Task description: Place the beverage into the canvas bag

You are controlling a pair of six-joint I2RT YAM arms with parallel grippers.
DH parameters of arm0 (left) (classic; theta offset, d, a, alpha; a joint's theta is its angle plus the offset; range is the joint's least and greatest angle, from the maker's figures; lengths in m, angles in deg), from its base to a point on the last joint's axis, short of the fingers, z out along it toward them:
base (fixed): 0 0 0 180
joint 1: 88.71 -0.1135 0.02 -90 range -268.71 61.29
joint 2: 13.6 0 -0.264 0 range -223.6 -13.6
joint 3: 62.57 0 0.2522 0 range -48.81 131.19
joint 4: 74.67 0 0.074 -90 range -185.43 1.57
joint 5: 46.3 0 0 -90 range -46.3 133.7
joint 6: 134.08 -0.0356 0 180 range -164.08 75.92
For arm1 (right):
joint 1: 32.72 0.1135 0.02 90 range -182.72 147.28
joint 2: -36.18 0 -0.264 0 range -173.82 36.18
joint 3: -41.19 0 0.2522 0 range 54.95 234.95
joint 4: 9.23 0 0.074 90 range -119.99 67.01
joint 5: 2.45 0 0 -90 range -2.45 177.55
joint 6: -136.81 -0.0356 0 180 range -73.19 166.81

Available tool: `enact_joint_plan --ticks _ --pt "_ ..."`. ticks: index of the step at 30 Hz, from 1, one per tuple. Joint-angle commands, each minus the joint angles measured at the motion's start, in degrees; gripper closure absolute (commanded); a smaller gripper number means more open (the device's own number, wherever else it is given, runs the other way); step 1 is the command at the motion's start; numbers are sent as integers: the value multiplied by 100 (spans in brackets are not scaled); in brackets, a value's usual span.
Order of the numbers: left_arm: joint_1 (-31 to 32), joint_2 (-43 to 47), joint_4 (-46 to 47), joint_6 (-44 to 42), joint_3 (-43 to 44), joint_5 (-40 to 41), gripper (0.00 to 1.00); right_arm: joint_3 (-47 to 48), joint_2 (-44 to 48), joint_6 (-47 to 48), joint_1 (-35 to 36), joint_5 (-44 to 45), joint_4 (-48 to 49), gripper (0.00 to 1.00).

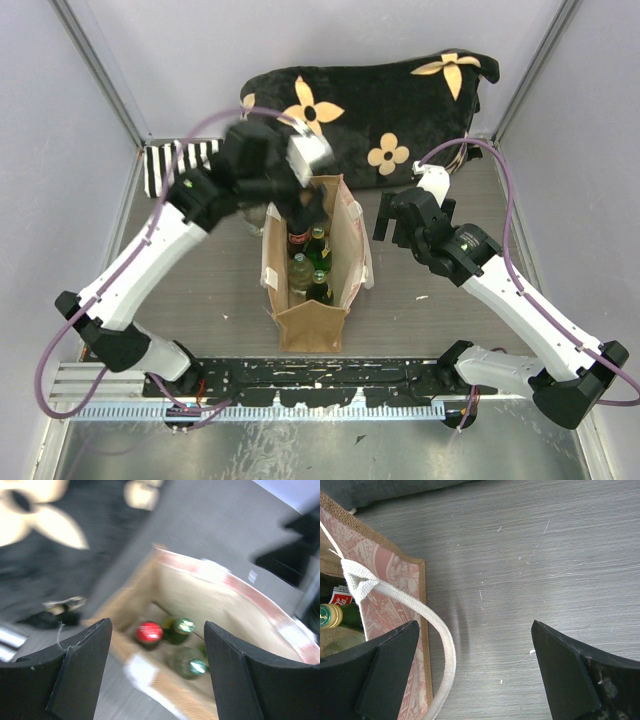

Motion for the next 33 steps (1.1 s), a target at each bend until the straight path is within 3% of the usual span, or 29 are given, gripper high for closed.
enact_joint_plan --ticks 1,6,10,21,27,33 --pt "-1427 -805 -1101 569 1467 -92 20 215 10 -84 -32 116 115 0" --pt "-1942 -1849 -2584 236 2577 268 21 162 -20 -117 -40 85 149 0" --pt "-1955 -2339 -3270 52 2672 395 23 196 -23 -138 -47 75 131 0" --pt "-1973 -3136 -3287 -334 2524 1132 23 -67 236 -478 -46 76 -67 0" --pt "-1974 -3655 -3589 -486 2927 1287 30 -121 256 -568 -51 76 -178 0" --pt "-1973 -3862 -3623 -618 2959 1446 30 -246 356 -676 -58 84 -202 0"
